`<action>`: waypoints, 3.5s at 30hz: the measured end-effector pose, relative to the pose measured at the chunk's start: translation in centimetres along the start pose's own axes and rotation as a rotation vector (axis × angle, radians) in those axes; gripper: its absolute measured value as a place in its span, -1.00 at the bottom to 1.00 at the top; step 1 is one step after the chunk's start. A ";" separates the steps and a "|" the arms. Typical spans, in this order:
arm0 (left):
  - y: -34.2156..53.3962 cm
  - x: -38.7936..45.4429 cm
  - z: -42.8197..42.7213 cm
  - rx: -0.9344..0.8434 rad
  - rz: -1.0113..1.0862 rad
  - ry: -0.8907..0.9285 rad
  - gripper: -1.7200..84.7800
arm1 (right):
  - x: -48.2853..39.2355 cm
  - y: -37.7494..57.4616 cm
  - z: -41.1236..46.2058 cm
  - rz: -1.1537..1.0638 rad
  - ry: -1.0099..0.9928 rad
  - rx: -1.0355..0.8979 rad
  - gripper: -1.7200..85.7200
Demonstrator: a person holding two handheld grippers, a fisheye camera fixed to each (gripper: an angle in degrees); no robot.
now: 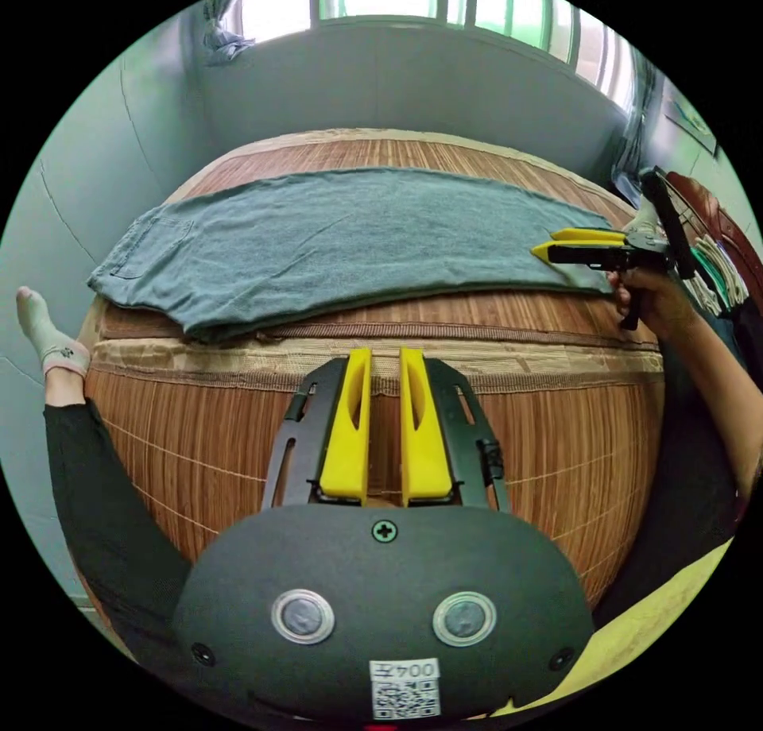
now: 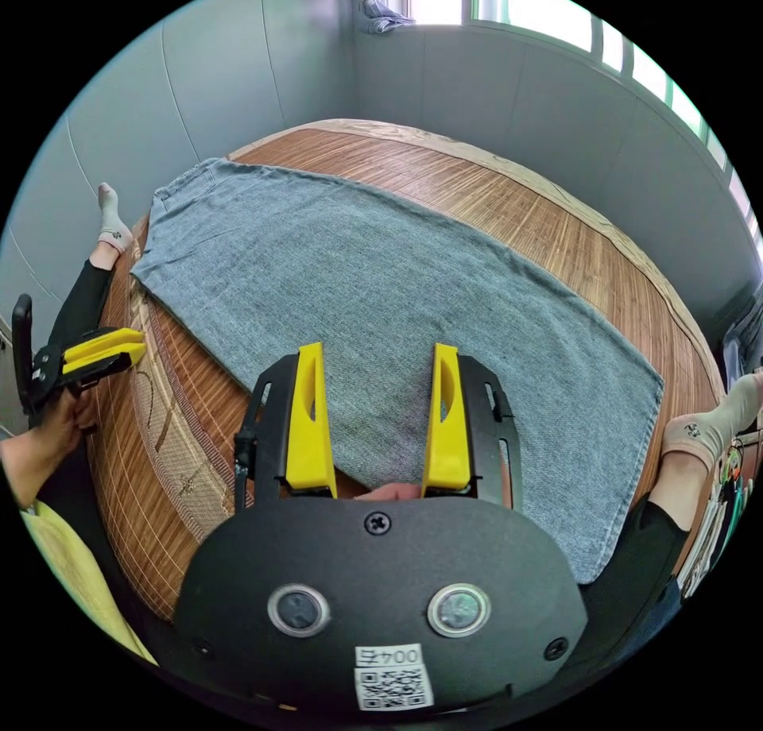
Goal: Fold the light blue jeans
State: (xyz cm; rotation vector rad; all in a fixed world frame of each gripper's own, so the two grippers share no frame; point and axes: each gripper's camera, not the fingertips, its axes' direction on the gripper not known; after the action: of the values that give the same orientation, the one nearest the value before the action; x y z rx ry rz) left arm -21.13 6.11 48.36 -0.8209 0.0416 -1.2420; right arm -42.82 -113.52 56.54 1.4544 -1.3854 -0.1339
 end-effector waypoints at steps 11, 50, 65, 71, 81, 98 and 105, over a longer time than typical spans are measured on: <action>1.0 2.7 0.7 -0.022 0.000 -0.048 -0.88 | 0.8 -1.2 -0.9 0.001 -0.004 -0.002 -0.57; 4.5 6.8 -0.6 -0.018 0.003 -0.062 -0.89 | 28.3 -5.9 -5.7 0.292 0.512 -0.142 -0.84; 4.8 8.8 -0.6 -0.018 0.004 -0.065 -0.89 | 34.0 -7.9 -4.6 0.382 -0.025 -0.160 -0.78; 4.7 9.7 -0.4 -0.016 0.001 -0.058 -0.89 | 34.1 -7.4 -5.4 0.380 -0.197 -0.319 -0.74; 4.4 11.5 -0.2 -0.017 0.005 -0.066 -0.88 | 30.3 -6.6 -3.8 0.396 -0.158 -0.497 -0.68; -1.9 30.5 -2.7 0.111 0.485 0.045 -0.69 | 32.4 -6.4 -0.8 0.428 -0.158 -0.546 -0.84; -6.5 46.2 -0.1 0.154 0.792 0.122 -0.60 | 34.5 -4.8 -2.3 0.440 -0.292 -0.437 -0.89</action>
State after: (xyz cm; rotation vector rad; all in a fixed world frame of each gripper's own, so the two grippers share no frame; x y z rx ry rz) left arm -9.90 -33.54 70.21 -0.5077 0.3337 -0.5326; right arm -27.10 -139.95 73.17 0.7691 -1.7508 -0.3519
